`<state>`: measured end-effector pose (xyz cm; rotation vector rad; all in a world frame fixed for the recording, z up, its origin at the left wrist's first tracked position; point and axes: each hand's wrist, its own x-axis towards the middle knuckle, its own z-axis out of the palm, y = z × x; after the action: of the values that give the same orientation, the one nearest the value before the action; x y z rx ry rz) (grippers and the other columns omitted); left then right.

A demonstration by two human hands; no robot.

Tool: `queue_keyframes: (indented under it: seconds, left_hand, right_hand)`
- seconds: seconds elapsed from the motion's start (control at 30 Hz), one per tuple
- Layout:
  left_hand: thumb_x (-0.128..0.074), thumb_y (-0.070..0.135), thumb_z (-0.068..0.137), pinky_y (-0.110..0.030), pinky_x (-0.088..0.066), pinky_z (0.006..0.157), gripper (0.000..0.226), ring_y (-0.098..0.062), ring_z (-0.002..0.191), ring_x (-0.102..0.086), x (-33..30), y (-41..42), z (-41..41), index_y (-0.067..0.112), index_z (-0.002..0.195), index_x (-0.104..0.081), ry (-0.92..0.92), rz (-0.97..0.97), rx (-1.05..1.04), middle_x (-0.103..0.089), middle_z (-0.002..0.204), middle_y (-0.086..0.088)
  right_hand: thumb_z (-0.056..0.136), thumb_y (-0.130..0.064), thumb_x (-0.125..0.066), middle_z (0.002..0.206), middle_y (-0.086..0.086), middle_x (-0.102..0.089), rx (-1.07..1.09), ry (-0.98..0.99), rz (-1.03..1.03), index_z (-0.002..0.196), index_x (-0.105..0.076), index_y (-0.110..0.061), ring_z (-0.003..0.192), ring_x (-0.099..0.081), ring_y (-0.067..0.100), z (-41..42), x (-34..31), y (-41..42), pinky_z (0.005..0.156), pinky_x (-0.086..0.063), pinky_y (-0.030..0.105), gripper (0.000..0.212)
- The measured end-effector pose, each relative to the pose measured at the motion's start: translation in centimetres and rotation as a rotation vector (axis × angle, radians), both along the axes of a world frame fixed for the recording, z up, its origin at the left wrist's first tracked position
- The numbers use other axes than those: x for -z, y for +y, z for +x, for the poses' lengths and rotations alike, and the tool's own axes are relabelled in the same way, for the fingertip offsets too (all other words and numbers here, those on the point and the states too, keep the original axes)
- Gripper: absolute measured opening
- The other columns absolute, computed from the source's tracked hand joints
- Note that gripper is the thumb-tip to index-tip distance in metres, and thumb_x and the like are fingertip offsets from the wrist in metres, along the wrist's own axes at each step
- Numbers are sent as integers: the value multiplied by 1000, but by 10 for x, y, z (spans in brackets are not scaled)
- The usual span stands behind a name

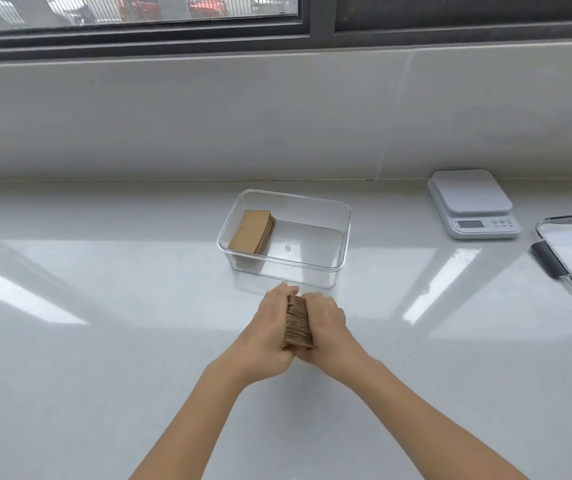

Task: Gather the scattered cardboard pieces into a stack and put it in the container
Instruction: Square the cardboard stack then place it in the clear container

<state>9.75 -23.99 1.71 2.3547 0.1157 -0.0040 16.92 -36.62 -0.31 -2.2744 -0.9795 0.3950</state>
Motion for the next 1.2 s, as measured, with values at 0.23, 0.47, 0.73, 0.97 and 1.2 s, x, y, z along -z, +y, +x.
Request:
queue_keyframes:
  seconds: [0.23, 0.47, 0.73, 0.97, 1.2]
  left_hand:
    - [-56, 50, 81, -49, 27, 107, 97, -6, 136, 26, 61, 1, -20, 22, 141, 15, 188, 221, -32, 13, 140, 24]
    - [-58, 54, 79, -52, 25, 107, 93, -13, 142, 21, 61, 5, -14, 15, 148, -8, 220, 243, -30, -15, 149, 16]
    - [-82, 33, 60, -35, -48, 95, 71, -9, 108, -61, -27, 37, -2, 27, 123, -50, 189, -654, -158, -61, 119, 0]
    - [-77, 31, 65, -42, -52, 90, 77, -27, 111, -61, -33, 26, -1, 10, 131, -45, 206, -1192, -309, -55, 131, -21]
    - [-79, 16, 60, -35, -56, 74, 64, -26, 95, -68, -27, 18, 10, 9, 117, -51, 267, -1042, -369, -58, 117, -24]
  right_hand:
    - [73, -10, -71, 124, 12, -45, -119, -304, -698, 126, -35, -7, 116, -43, 33, -7, 0, 26, 97, -34, 41, 63]
    - [72, -9, -72, 126, 8, -43, -162, -268, -691, 128, -32, -10, 116, -40, 31, -1, -6, 22, 96, -34, 40, 69]
    - [56, -22, -83, 103, 2, -62, -62, 775, -64, 111, -44, -21, 93, -63, 19, 33, -59, -2, 81, -56, 38, 68]
    - [63, -18, -77, 109, 9, -67, -6, 1231, 282, 125, -52, -8, 96, -67, 24, 48, -66, 7, 78, -56, 37, 68]
    - [66, -12, -72, 103, 10, -68, 97, 1292, 324, 124, -51, -7, 89, -69, 23, 49, -65, 16, 71, -59, 36, 61]
